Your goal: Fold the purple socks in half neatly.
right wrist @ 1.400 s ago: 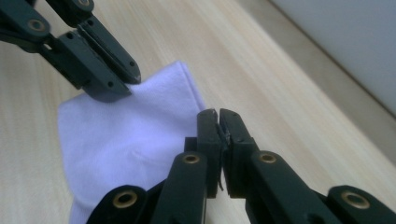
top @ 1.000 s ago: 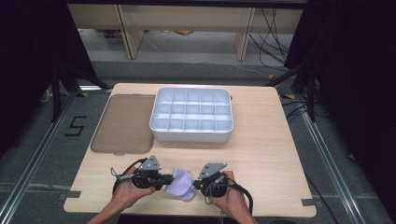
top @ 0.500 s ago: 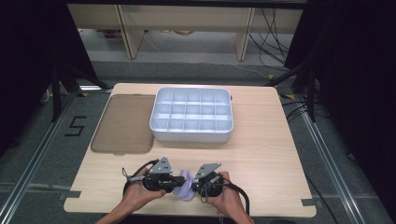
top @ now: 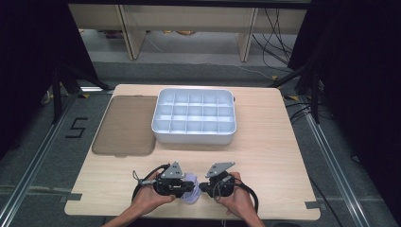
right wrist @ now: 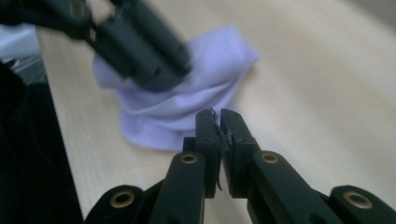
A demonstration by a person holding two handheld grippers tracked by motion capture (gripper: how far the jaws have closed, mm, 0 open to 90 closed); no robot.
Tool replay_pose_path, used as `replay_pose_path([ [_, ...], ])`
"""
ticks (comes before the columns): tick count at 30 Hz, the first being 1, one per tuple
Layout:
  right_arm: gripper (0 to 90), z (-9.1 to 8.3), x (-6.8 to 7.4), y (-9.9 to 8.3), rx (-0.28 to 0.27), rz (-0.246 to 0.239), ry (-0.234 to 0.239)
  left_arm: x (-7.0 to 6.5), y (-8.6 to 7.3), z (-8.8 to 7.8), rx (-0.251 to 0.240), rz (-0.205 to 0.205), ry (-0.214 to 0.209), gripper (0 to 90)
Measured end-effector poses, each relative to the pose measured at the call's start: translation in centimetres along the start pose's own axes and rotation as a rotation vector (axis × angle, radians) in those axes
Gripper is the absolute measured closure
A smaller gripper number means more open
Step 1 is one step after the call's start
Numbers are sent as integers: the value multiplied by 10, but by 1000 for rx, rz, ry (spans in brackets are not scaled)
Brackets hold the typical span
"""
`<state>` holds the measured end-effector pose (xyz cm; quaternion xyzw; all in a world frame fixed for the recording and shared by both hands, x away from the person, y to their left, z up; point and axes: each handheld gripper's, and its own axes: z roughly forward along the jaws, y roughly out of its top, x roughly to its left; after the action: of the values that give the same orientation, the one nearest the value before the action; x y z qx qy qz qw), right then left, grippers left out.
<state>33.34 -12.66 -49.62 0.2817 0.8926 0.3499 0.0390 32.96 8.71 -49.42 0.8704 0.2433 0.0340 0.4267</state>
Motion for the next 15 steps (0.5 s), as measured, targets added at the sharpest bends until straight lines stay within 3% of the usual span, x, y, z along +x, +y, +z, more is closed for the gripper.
replay_pose_path([
  [2, 871, -8, -5, 2, -54, 3, -33, -2, -1, 3, -3, 10, -4, 833],
  [6, 875, -20, -11, 9, -108, -4, -70, -5, -4, 12, 16, 16, -5, 832],
  [7, 875, -20, -12, 12, -113, -15, -61, -6, -5, 13, 18, 8, -13, 832],
  [8, 875, -19, -11, 15, -119, -12, -60, -5, -4, 13, 20, 33, -5, 831],
  [10, 875, -12, -10, 22, -120, -52, -47, -6, -4, 13, 20, 34, -2, 830],
  [15, 875, 4, -3, 29, -96, -46, -25, -5, -5, 14, 8, 29, -9, 822],
])
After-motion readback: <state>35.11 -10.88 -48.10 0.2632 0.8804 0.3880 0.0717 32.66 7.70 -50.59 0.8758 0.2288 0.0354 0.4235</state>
